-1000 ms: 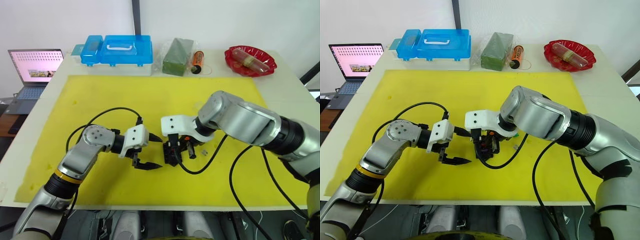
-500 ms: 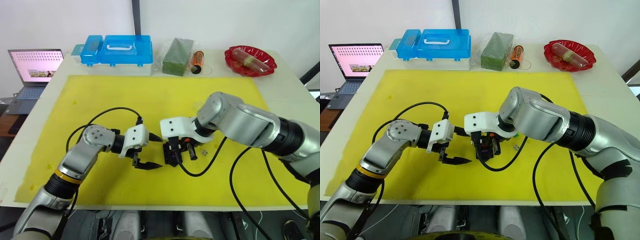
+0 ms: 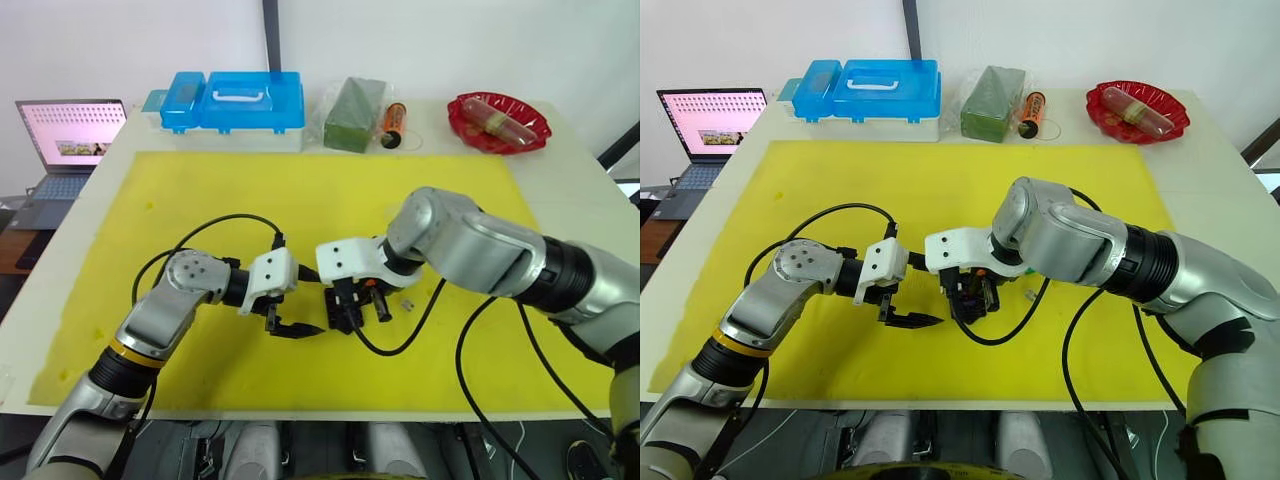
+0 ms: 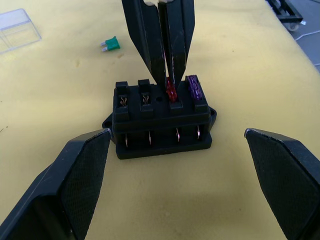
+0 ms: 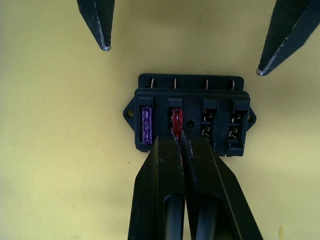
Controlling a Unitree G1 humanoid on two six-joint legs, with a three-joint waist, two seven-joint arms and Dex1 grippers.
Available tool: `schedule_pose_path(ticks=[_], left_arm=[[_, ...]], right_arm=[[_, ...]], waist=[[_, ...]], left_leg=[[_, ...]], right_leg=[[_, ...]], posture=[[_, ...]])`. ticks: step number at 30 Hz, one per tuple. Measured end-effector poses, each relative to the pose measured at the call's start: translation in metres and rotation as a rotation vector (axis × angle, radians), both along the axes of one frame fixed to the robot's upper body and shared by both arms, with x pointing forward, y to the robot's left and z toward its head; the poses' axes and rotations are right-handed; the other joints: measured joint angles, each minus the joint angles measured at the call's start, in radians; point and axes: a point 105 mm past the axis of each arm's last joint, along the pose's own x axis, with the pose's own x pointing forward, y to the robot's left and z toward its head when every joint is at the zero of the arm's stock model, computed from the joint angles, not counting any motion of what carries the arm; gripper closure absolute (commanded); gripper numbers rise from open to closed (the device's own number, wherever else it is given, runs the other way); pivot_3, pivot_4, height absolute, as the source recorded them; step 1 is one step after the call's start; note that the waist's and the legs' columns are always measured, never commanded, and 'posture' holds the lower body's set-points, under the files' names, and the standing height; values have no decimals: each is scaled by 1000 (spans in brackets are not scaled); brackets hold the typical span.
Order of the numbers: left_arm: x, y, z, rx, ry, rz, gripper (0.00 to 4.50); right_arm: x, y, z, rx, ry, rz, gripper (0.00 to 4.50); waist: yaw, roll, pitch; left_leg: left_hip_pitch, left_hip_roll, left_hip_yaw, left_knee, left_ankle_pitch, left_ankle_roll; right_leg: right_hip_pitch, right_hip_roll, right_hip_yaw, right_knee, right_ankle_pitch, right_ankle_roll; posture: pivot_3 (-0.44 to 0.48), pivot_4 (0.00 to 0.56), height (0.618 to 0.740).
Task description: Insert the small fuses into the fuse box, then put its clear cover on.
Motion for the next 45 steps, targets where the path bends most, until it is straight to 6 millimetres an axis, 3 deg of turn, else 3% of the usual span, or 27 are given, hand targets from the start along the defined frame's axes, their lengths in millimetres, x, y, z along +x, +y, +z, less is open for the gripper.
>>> schedule_pose_path(ticks=[13,21,28,36,41,45], left_arm=[[1,0,-1,-4,-3,16,0],[1,0,0,-8,-15,10,0],[2,1,-1,-8,-10,15,0],[3,1,-2,-11,-11,17,0],[5,1,-2,-17,-16,15,0],[6,2,-2,-14,-16,19,0]], right_arm=[[1,1,-5,2,-12,4,4486],[2,2,-2,19,-17,-23,2360],[5,-3,7,26,-20,-64,2360],[6,-5,36,137,-41,-109,2360],[1,-8,49,369,-31,-153,2360],[-8,-11,41,511,-79,-79,2360]], waist=[[-2,-1,-2],[-1,0,-1],[0,0,-1],[0,0,-1],[4,-1,-1],[3,-1,-1]], left_leg=[[5,0,0,0,0,0],[4,0,0,0,0,0],[-1,-1,0,0,0,0],[-1,0,0,0,0,0],[-1,0,-1,0,0,0],[-1,-1,0,0,0,0]], right_leg=[[5,0,0,0,0,0],[4,-1,1,0,0,0],[0,-2,1,0,0,0],[-1,-2,1,0,0,0],[0,-2,0,-1,0,0],[0,-1,1,0,0,0]], posture=[[0,150,740],[0,150,740],[0,150,740],[0,150,740],[0,150,740],[0,150,740]])
